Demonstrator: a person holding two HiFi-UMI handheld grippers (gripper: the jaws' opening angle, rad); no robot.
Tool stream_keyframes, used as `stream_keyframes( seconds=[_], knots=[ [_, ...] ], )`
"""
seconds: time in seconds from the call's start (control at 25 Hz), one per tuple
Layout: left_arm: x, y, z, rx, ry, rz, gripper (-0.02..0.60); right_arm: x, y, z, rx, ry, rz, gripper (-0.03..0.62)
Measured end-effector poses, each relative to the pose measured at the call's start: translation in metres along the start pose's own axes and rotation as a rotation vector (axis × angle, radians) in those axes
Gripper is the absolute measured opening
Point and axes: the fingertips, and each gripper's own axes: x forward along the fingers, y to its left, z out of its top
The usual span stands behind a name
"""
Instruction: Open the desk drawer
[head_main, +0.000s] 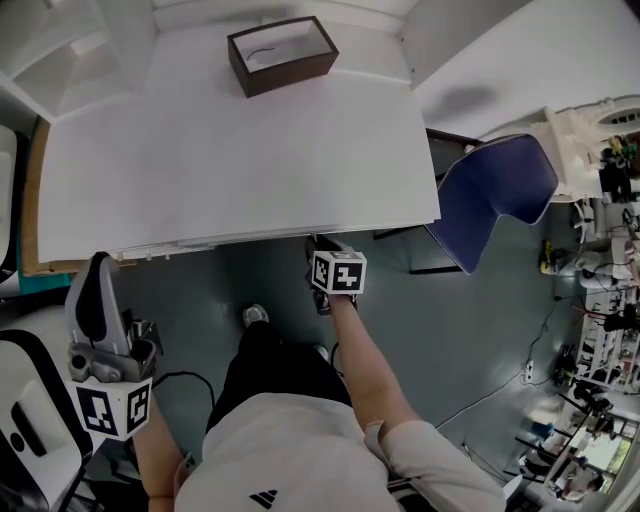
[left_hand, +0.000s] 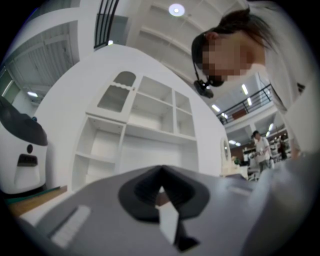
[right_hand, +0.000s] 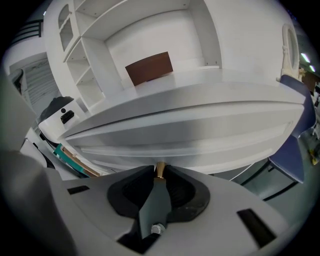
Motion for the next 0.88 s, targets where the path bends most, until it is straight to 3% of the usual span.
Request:
stream_keyframes(
  seconds=[0.88],
  knots=[
    [-0.013,-0.033,0.017,0.004,-0.045,0.001,0.006,-0.029,0.005,-0.046,-0.018,0.053,0.036,0.074]
  ],
)
